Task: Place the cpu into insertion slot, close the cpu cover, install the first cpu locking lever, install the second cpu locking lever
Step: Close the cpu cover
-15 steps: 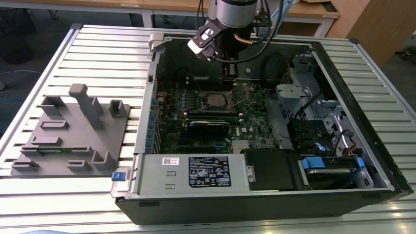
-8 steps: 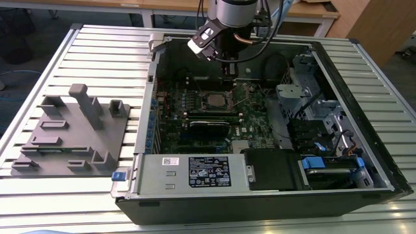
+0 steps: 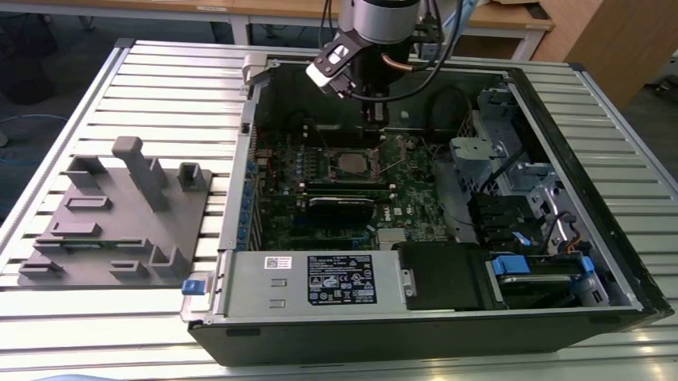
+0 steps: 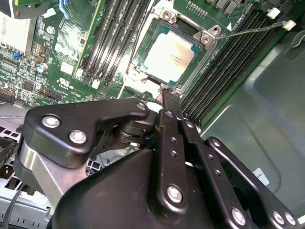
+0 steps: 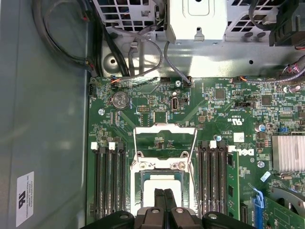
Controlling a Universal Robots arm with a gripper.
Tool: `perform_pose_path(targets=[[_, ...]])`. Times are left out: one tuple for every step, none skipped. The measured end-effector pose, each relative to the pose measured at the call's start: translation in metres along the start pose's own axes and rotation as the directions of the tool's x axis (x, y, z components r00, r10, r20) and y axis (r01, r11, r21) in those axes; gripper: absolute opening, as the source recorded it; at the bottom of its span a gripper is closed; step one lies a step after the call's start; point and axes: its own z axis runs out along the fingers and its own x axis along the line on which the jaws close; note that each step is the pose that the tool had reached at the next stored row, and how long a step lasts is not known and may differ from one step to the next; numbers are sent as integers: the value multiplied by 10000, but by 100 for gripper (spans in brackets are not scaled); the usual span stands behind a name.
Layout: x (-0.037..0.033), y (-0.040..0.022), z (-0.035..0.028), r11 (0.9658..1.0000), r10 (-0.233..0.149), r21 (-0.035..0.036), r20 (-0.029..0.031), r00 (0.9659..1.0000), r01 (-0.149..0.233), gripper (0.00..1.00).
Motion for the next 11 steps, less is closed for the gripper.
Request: perform_pose_path(targets=[[0, 3, 0, 10000, 0, 1, 1, 10000, 0, 10], [0, 5, 0, 10000, 2, 0, 0, 10000, -2, 10], [1, 9, 1, 10000, 1, -1, -1, 10000, -1, 10], [1, 10, 1, 10000, 1, -1, -1, 10000, -1, 10], [1, 10, 1, 10000, 3, 0, -1, 10000, -3, 10], [1, 11, 1, 10000, 1, 0, 0, 10000, -1, 10], [1, 11, 1, 10000, 1, 0, -1, 10000, -1, 10], [1, 12, 1, 10000, 1, 0, -1, 10000, -1, 10], [1, 14, 1, 10000, 0, -1, -2, 10000, 0, 10], [1, 16, 2, 10000, 0, -1, -1, 10000, 0, 10], [2, 19, 2, 10000, 1, -1, -1, 10000, -1, 10]])
